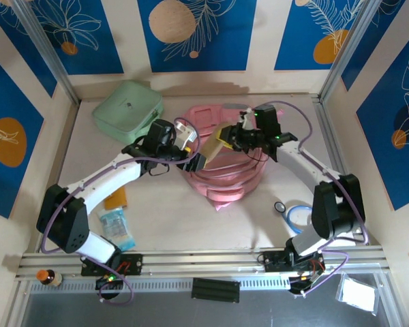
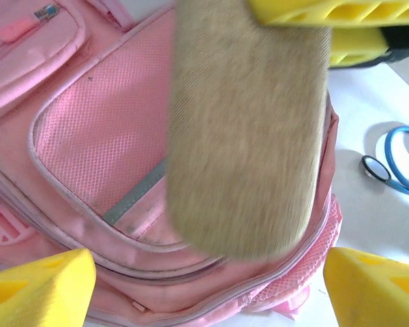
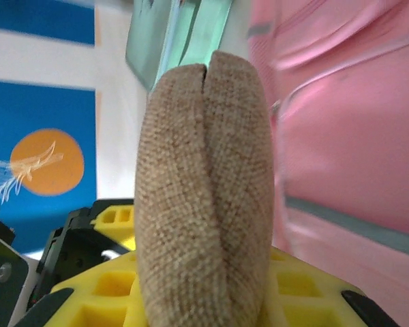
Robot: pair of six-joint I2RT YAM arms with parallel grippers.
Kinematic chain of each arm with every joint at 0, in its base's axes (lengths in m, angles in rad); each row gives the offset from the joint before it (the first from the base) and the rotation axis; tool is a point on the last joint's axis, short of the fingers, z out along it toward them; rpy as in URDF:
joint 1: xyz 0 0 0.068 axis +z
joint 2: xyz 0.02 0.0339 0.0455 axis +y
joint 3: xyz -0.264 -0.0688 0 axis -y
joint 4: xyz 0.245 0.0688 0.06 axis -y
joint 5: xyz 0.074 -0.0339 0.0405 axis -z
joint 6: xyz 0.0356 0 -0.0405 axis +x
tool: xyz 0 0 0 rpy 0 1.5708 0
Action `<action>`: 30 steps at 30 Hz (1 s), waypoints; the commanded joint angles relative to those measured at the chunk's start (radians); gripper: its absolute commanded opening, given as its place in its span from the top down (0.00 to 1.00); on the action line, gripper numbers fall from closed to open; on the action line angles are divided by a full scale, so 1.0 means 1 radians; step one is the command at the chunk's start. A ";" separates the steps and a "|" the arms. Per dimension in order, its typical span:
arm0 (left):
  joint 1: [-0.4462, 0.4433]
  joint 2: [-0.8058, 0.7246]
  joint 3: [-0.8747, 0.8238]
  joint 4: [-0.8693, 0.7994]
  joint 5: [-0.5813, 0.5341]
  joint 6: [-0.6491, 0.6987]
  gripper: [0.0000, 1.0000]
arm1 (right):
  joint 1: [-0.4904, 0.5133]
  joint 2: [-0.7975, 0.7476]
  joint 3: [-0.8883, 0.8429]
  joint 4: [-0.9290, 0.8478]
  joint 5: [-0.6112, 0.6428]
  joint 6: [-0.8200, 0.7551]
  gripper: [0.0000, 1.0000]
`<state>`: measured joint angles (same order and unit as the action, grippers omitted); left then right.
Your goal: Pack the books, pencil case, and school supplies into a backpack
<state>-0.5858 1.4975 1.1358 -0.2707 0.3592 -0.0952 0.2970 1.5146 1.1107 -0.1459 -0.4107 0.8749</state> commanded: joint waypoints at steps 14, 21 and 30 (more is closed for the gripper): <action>-0.154 0.338 0.329 -0.221 -0.120 0.432 0.32 | -0.264 -0.431 -0.177 -0.177 0.411 -0.084 0.78; -0.182 0.494 0.494 -0.330 -0.187 0.563 0.42 | -0.301 -0.476 -0.202 -0.205 0.389 -0.064 0.78; -0.194 0.576 0.609 -0.458 -0.117 0.637 0.34 | -0.315 -0.484 -0.210 -0.209 0.371 -0.049 0.78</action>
<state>-0.7727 2.0602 1.7123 -0.6605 0.2039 0.4976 -0.0139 1.0546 0.9066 -0.3607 -0.0261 0.8124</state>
